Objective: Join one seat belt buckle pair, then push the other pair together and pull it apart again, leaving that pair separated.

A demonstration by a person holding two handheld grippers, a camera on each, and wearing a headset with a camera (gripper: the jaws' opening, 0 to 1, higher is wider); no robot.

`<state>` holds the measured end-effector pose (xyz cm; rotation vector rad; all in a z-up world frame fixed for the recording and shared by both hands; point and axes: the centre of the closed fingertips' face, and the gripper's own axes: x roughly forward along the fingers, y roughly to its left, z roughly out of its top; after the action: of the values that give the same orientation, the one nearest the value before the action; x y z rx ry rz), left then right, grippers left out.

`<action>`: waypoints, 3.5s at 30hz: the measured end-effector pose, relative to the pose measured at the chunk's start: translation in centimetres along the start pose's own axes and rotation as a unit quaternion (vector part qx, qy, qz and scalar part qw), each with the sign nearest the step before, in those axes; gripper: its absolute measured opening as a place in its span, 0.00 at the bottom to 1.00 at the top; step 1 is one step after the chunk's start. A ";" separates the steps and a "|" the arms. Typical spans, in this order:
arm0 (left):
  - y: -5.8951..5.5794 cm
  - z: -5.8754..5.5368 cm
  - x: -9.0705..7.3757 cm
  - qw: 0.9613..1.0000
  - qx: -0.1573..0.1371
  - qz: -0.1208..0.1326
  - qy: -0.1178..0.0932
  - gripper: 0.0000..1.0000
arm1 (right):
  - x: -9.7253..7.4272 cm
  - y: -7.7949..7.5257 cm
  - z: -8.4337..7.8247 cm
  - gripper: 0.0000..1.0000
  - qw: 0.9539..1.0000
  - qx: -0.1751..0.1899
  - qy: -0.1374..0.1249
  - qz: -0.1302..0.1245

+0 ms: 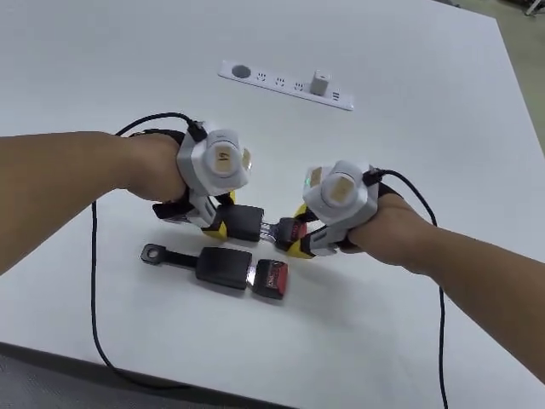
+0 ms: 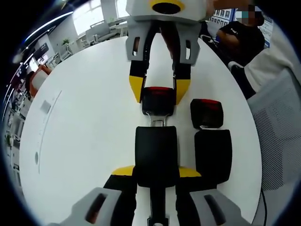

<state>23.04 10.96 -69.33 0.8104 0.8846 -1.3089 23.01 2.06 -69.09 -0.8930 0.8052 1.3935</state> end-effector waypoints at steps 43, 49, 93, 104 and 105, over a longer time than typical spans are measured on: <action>0.2 0.0 0.2 0.999 -0.032 0.018 -0.015 0.33 | -4.8 -0.2 -10.4 0.40 0.998 0.040 0.045 -0.029; 0.2 0.1 -0.1 0.999 0.000 0.047 -0.016 0.38 | -5.2 -0.3 -10.0 0.42 0.997 0.049 0.039 -0.044; -10.8 -7.3 -14.6 0.919 -0.257 0.223 -0.201 1.00 | -13.4 10.4 -4.8 1.00 0.928 0.279 -0.159 -0.190; -11.8 -7.6 -15.9 0.889 -0.304 0.240 -0.244 1.00 | -14.5 11.2 -4.4 1.00 0.917 0.292 -0.176 -0.208; -11.9 -7.6 -15.9 0.890 -0.303 0.239 -0.244 1.00 | -14.7 11.3 -4.5 1.00 0.915 0.295 -0.177 -0.210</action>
<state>9.81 23.73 -58.66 0.1589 0.5771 -0.6760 11.48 -8.99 -58.70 -0.2968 0.6478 0.8187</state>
